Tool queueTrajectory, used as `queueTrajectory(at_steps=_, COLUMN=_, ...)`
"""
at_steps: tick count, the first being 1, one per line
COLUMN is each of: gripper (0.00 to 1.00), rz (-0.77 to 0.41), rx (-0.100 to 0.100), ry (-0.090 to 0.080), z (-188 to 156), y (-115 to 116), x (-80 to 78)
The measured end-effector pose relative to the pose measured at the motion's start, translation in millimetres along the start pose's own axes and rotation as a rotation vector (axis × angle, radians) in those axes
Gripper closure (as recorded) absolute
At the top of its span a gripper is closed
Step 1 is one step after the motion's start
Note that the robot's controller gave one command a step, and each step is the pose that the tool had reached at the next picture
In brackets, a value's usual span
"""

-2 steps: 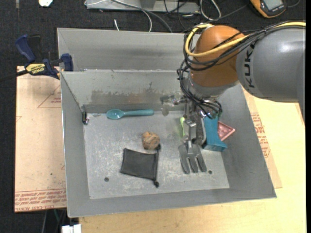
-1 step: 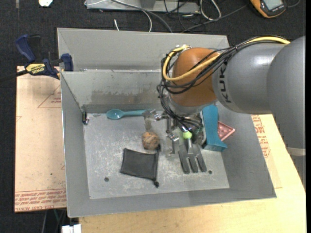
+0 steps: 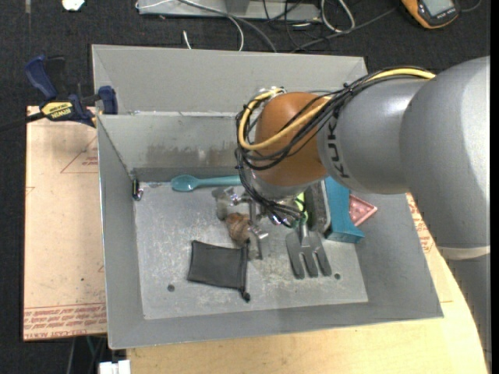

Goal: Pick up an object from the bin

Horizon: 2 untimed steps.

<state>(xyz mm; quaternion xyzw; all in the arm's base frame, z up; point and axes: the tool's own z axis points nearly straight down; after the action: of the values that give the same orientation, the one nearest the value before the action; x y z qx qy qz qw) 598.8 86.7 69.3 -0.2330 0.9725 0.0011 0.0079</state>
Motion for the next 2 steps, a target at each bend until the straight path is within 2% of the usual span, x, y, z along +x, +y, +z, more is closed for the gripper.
queueTrajectory(at_steps=1, gripper=1.00, rz=0.443, rx=-0.001, ry=0.007, z=-1.3, y=1.2, x=17.2)
queueTrajectory(at_steps=2, gripper=1.00, rz=0.443, rx=-0.001, ry=0.007, z=-1.4, y=1.3, x=17.2)
